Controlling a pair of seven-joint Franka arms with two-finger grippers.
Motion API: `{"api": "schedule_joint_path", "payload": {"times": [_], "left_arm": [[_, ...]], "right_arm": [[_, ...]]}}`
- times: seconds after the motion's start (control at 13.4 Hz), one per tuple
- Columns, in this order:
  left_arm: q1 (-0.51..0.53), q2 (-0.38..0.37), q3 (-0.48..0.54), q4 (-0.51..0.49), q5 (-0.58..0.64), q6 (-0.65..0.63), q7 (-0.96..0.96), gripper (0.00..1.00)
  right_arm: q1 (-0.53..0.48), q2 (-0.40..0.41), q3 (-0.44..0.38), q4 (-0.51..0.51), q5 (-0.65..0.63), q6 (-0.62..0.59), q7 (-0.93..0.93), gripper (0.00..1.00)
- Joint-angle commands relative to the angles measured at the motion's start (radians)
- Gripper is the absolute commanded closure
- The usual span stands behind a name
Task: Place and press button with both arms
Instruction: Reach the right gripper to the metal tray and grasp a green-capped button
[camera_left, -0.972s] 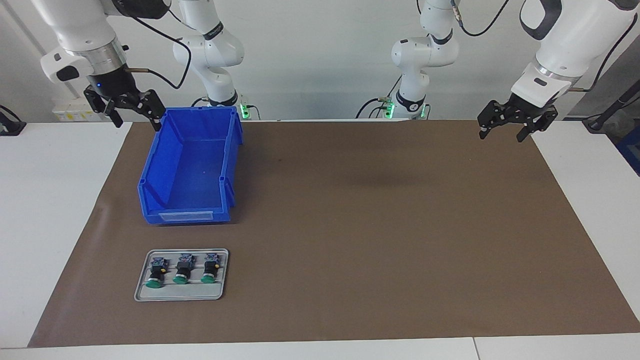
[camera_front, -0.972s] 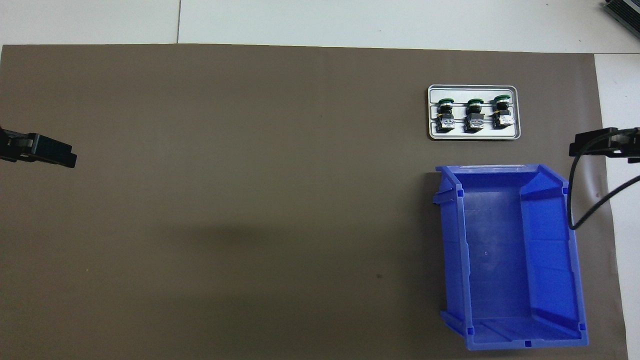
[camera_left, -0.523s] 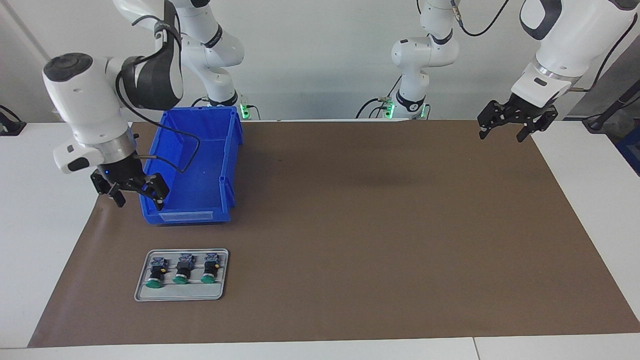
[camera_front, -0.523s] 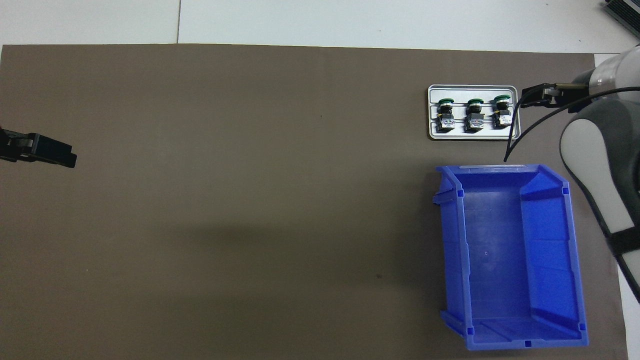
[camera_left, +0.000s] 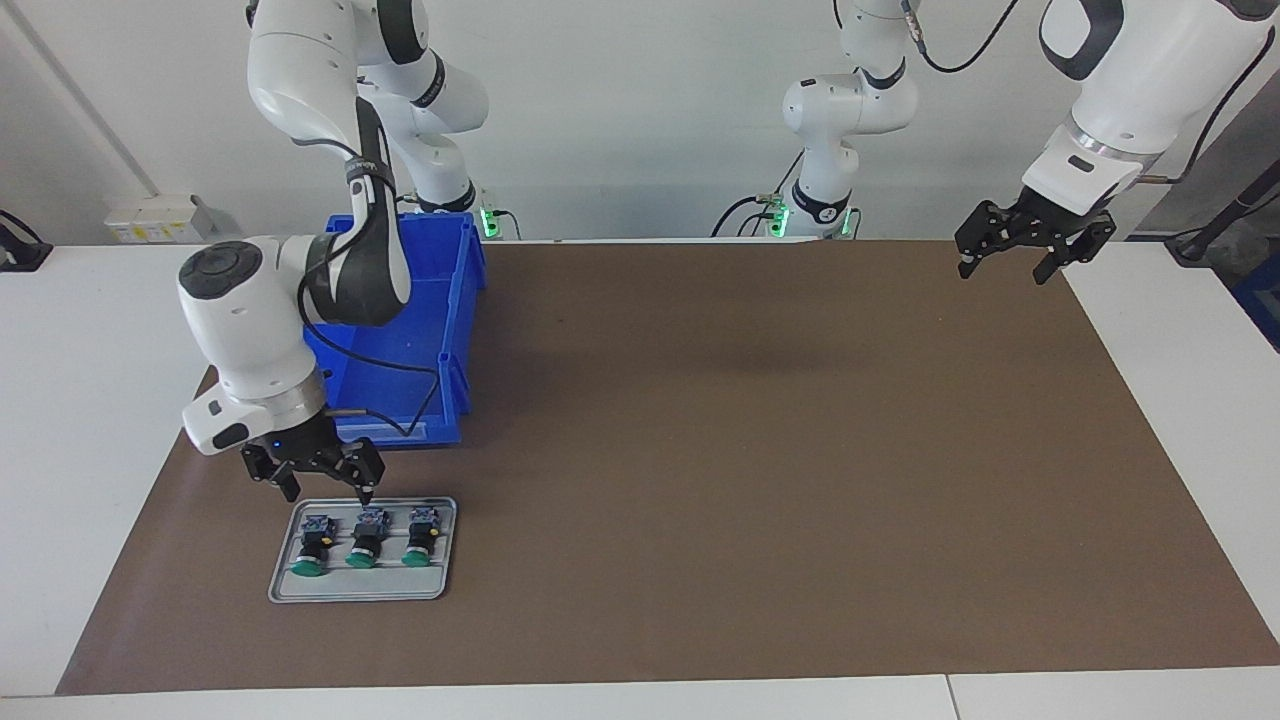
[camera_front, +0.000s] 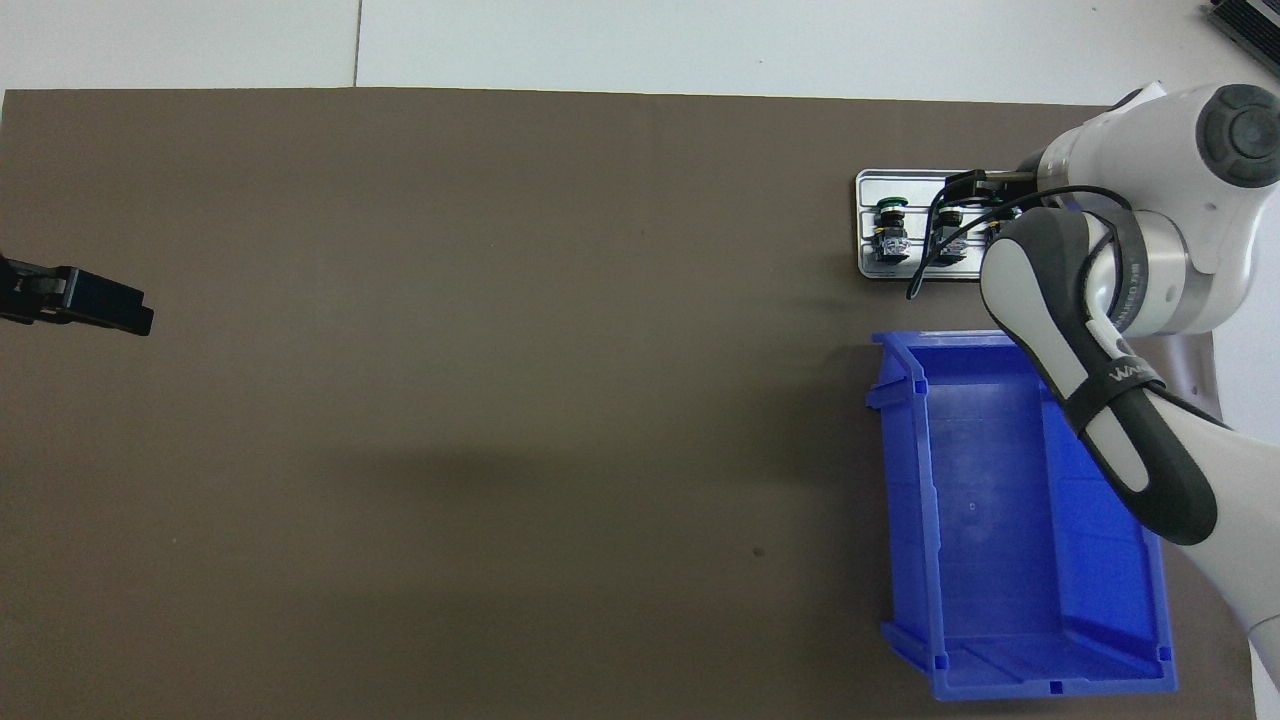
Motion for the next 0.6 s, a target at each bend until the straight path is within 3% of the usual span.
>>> {"api": "schedule_joint_path", "payload": {"times": [0.0, 0.37, 0.52], "left_arm": [[-0.010, -0.017, 0.006, -0.010, 0.014, -0.012, 0.009, 0.00], [-0.010, -0.017, 0.006, -0.010, 0.014, -0.012, 0.009, 0.00], [-0.010, -0.017, 0.006, -0.010, 0.014, -0.012, 0.009, 0.00]], "right_arm": [[-0.007, 0.012, 0.003, -0.069, 0.023, 0.086, -0.058, 0.00], [-0.015, 0.064, 0.004, -0.083, 0.041, 0.134, -0.091, 0.00], [-0.018, 0.070, 0.004, -0.086, 0.041, 0.140, -0.091, 0.04]]}}
